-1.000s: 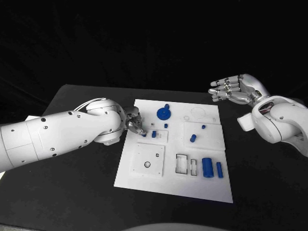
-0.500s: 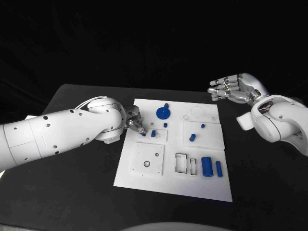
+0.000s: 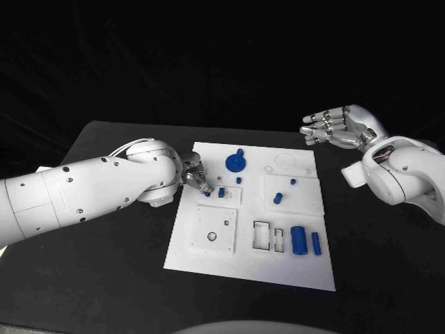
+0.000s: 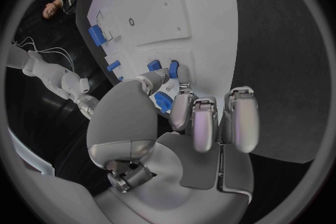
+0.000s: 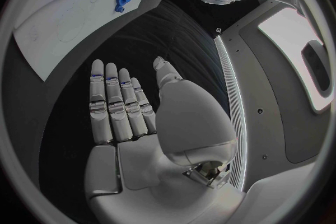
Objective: Assemble the parts on the task board
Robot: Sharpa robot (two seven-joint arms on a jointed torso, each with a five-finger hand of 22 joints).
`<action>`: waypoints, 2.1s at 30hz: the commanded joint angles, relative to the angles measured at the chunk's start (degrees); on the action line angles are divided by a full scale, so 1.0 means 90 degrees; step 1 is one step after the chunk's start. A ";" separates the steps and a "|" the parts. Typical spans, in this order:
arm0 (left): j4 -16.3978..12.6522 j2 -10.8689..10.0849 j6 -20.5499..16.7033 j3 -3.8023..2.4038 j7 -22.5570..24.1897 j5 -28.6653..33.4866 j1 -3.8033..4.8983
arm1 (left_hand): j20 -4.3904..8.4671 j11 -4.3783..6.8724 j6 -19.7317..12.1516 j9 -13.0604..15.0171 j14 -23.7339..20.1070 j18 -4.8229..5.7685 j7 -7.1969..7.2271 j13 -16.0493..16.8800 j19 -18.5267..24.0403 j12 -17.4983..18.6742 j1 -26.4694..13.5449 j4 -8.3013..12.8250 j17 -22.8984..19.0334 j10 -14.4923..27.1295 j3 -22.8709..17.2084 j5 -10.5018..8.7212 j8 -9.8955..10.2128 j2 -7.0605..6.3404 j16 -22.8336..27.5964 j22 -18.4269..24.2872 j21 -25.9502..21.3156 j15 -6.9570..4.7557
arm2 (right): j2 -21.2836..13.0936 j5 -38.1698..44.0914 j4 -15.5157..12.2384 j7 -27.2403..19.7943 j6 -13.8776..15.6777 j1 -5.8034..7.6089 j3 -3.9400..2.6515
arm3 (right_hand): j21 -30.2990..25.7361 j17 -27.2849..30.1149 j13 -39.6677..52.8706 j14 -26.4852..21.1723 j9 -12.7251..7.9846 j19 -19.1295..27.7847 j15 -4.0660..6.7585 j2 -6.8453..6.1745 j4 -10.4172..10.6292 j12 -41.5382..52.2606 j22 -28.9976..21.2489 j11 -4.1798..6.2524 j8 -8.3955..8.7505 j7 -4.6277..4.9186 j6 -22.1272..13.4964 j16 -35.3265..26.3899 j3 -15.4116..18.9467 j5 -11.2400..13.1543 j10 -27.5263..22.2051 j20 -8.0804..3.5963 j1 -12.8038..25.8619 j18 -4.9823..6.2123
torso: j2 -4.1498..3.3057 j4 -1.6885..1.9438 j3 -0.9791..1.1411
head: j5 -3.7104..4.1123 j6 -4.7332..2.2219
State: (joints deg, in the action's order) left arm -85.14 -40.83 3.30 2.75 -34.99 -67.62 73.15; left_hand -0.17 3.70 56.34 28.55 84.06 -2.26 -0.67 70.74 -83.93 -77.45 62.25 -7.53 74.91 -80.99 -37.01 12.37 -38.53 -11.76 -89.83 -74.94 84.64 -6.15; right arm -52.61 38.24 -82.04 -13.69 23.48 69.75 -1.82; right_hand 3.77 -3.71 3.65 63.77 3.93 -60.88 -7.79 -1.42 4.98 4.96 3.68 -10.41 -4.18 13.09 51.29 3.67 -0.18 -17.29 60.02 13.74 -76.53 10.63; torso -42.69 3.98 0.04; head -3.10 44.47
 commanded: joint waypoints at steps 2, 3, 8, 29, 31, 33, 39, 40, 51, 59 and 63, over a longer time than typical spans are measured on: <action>-0.0013 0.0028 0.0184 0.0028 -0.0022 0.0085 -0.0037 | 0.0062 -0.0028 0.0112 -0.0028 0.0660 0.0114 0.0036 0.0030 -0.0540 -0.0052 -0.0122 -0.0069 0.1676 -0.0017 0.0107 0.0028 0.0056 -0.0002 -0.0019 -0.1294 0.0039 -0.0044 | 0.0005 0.0003 -0.0003 -0.0076 -0.0033 -0.0003 -0.0002 | -0.0029 0.0012 -0.0007 -0.0027 -0.0003 0.0021 -0.0018 0.0021 -0.0046 -0.0013 -0.0008 -0.0018 0.0017 0.0097 -0.0061 -0.0016 0.0003 -0.0042 -0.0055 0.0029 0.0028 -0.0005 | -0.0001 0.0000 0.0000 | -0.0004 0.0006; -0.0012 0.0029 0.0172 0.0028 -0.0022 0.0085 -0.0037 | 0.0063 -0.0027 0.0124 -0.0036 0.0660 0.0115 0.0037 0.0034 -0.0541 -0.0053 -0.0149 -0.0101 0.1676 -0.0018 0.0133 0.0029 0.0062 0.0004 -0.0019 -0.1294 0.0040 -0.0045 | 0.0005 0.0003 -0.0003 -0.0079 -0.0030 -0.0003 -0.0002 | -0.0030 0.0014 -0.0008 -0.0035 -0.0004 0.0028 -0.0020 0.0021 -0.0050 -0.0015 -0.0009 -0.0019 0.0018 0.0097 -0.0066 -0.0018 0.0004 -0.0042 -0.0062 0.0031 0.0028 -0.0006 | -0.0001 -0.0002 0.0000 | -0.0007 0.0006; -0.0002 0.0030 0.0114 0.0026 -0.0024 0.0086 -0.0037 | 0.0068 -0.0025 0.0174 -0.0085 0.0660 0.0118 0.0037 0.0076 -0.0545 -0.0075 -0.0320 -0.0297 0.1676 -0.0035 0.0288 0.0035 0.0096 0.0014 -0.0019 -0.1306 0.0051 -0.0049 | 0.0004 0.0004 -0.0001 -0.0082 -0.0019 -0.0003 -0.0002 | -0.0034 0.0018 -0.0009 -0.0058 -0.0005 0.0046 -0.0027 0.0021 -0.0059 -0.0019 -0.0011 -0.0023 0.0021 0.0098 -0.0077 -0.0023 0.0007 -0.0043 -0.0079 0.0037 0.0029 -0.0008 | 0.0001 -0.0004 0.0000 | -0.0005 -0.0003; 0.0005 -0.0009 -0.0123 0.0007 -0.0043 0.0087 -0.0038 | 0.0067 -0.0025 0.0317 -0.0252 0.0660 0.0136 0.0036 0.0156 -0.0565 -0.0106 -0.0578 -0.0886 0.1676 -0.0066 0.1267 0.0051 0.0147 -0.0135 -0.0019 -0.1364 0.0119 -0.0050 | 0.0001 -0.0002 0.0006 -0.0086 -0.0019 -0.0003 -0.0002 | -0.0036 0.0020 -0.0010 -0.0081 -0.0006 0.0065 -0.0033 0.0020 -0.0065 -0.0023 -0.0012 -0.0027 0.0024 0.0102 -0.0088 -0.0025 0.0012 -0.0043 -0.0096 0.0042 0.0034 -0.0008 | -0.0001 -0.0007 -0.0002 | 0.0007 -0.0015; -0.0010 -0.0030 -0.0174 0.0004 -0.0040 0.0104 -0.0038 | 0.0066 -0.0025 0.0337 -0.0289 0.0660 0.0138 0.0041 0.0168 -0.0567 -0.0108 -0.0596 -0.1002 0.1676 -0.0071 0.1662 0.0068 0.0151 -0.0094 -0.0019 -0.1372 0.0127 -0.0051 | 0.0001 -0.0002 0.0009 -0.0085 -0.0019 -0.0003 -0.0002 | -0.0036 0.0020 -0.0010 -0.0081 -0.0006 0.0065 -0.0033 0.0020 -0.0065 -0.0023 -0.0012 -0.0027 0.0024 0.0102 -0.0088 -0.0025 0.0012 -0.0043 -0.0096 0.0042 0.0034 -0.0008 | -0.0002 -0.0004 -0.0003 | 0.0014 -0.0008; -0.0029 -0.0053 -0.0218 0.0000 -0.0039 0.0129 -0.0038 | 0.0069 -0.0025 0.0349 -0.0323 0.0660 0.0140 0.0039 0.0171 -0.0570 -0.0105 -0.0661 -0.1028 0.1676 -0.0070 0.2050 0.0072 0.0158 -0.0046 -0.0019 -0.1380 0.0135 -0.0052 | -0.0001 -0.0002 0.0011 -0.0080 -0.0016 -0.0003 -0.0002 | -0.0036 0.0020 -0.0010 -0.0081 -0.0006 0.0065 -0.0033 0.0020 -0.0065 -0.0023 -0.0012 -0.0027 0.0024 0.0102 -0.0088 -0.0025 0.0012 -0.0043 -0.0096 0.0042 0.0034 -0.0008 | -0.0004 -0.0003 -0.0004 | 0.0018 -0.0005; -0.0094 -0.0121 -0.0393 -0.0032 -0.0032 0.0186 -0.0038 | 0.0076 -0.0019 0.0371 -0.0412 0.0660 0.0143 0.0047 0.0178 -0.0575 -0.0095 -0.0705 -0.1043 0.1676 -0.0071 0.2871 0.0102 0.0155 0.0142 -0.0019 -0.1395 0.0148 -0.0061 | -0.0002 -0.0001 0.0017 -0.0073 -0.0017 -0.0003 -0.0002 | -0.0036 0.0020 -0.0010 -0.0081 -0.0006 0.0065 -0.0033 0.0020 -0.0065 -0.0023 -0.0012 -0.0027 0.0024 0.0102 -0.0088 -0.0025 0.0012 -0.0043 -0.0096 0.0042 0.0034 -0.0008 | -0.0001 -0.0002 -0.0002 | 0.0019 -0.0008; -0.0112 -0.0141 -0.0472 -0.0047 -0.0026 0.0221 -0.0038 | 0.0076 -0.0019 0.0369 -0.0418 0.0660 0.0144 0.0047 0.0166 -0.0575 -0.0086 -0.0705 -0.1044 0.1676 -0.0064 0.2906 0.0103 0.0154 0.0144 -0.0019 -0.1397 0.0150 -0.0061 | -0.0003 -0.0001 0.0016 -0.0064 -0.0017 -0.0003 -0.0002 | -0.0036 0.0021 -0.0010 -0.0089 -0.0007 0.0072 -0.0035 0.0022 -0.0068 -0.0024 -0.0012 -0.0030 0.0025 0.0103 -0.0093 -0.0025 0.0012 -0.0043 -0.0102 0.0044 0.0035 -0.0009 | -0.0001 -0.0002 -0.0004 | 0.0014 -0.0015; -0.0202 -0.0335 -0.1390 -0.0145 0.0789 0.1041 -0.0035 | 0.0025 -0.0137 -0.0027 -0.0515 0.0660 0.0008 -0.0098 -0.0780 -0.0420 0.0616 -0.0535 -0.1038 0.1676 0.0549 0.2887 0.0108 0.0258 0.0291 -0.0019 -0.1032 -0.0463 0.0020 | -0.0006 0.0003 0.0023 -0.0049 -0.0027 -0.0013 -0.0001 | -0.0036 0.0021 -0.0010 -0.0090 -0.0007 0.0073 -0.0035 0.0022 -0.0068 -0.0024 -0.0012 -0.0030 0.0025 0.0104 -0.0093 -0.0025 0.0012 -0.0043 -0.0103 0.0044 0.0035 -0.0009 | 0.0003 0.0004 0.0004 | 0.0012 -0.0025; -0.0063 -0.0296 -0.2061 -0.0149 0.2986 0.1893 -0.0033 | -0.0568 -0.0972 -0.1626 -0.0992 -0.2398 -0.0770 -0.0964 -0.3939 0.2162 0.3839 0.1653 -0.0350 -0.2825 0.3836 0.1637 0.0074 0.0904 0.0219 0.4078 0.2397 -0.6263 0.0794 | 0.0004 0.0003 0.0030 -0.0055 -0.0025 -0.0019 -0.0001 | -0.0036 0.0021 -0.0010 -0.0090 -0.0007 0.0073 -0.0035 0.0022 -0.0068 -0.0024 -0.0012 -0.0030 0.0025 0.0104 -0.0093 -0.0025 0.0012 -0.0043 -0.0103 0.0044 0.0035 -0.0009 | -0.0006 -0.0003 0.0001 | 0.0047 -0.0069; -0.0004 -0.0166 -0.2006 -0.0125 0.3599 0.1186 -0.0033 | -0.0725 -0.1042 -0.1546 -0.1398 -0.2545 -0.0872 -0.0954 -0.4813 0.2223 0.4675 0.2101 -0.0065 -0.3349 0.3805 0.1360 -0.0271 0.1245 0.0018 0.4614 0.2845 -0.6749 0.0803 | 0.0007 0.0004 0.0032 -0.0060 -0.0020 -0.0021 -0.0001 | -0.0035 0.0020 -0.0009 -0.0094 -0.0006 0.0079 -0.0036 0.0030 -0.0072 -0.0023 -0.0012 -0.0031 0.0024 0.0106 -0.0095 -0.0023 0.0009 -0.0044 -0.0106 0.0046 0.0033 -0.0008 | -0.0002 -0.0003 -0.0003 | 0.0081 -0.0101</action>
State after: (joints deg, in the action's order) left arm -85.21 -42.81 -12.51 1.59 -13.85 -54.64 72.85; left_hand -6.44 -5.60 42.01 16.40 61.14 -9.57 -9.28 28.32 -63.76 -36.21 80.64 -8.47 45.45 -46.33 -24.57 10.45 -27.67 -11.44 -48.89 -49.80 24.37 1.22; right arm -52.60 38.22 -81.76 -13.77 23.51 69.62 -1.83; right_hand 3.77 -3.60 3.62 63.35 3.93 -60.46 -8.20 -1.42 4.65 4.96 3.64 -10.66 -4.18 12.88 50.77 3.67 -0.18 -17.29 59.47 14.15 -76.53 10.62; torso -42.70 3.99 0.05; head -2.59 43.76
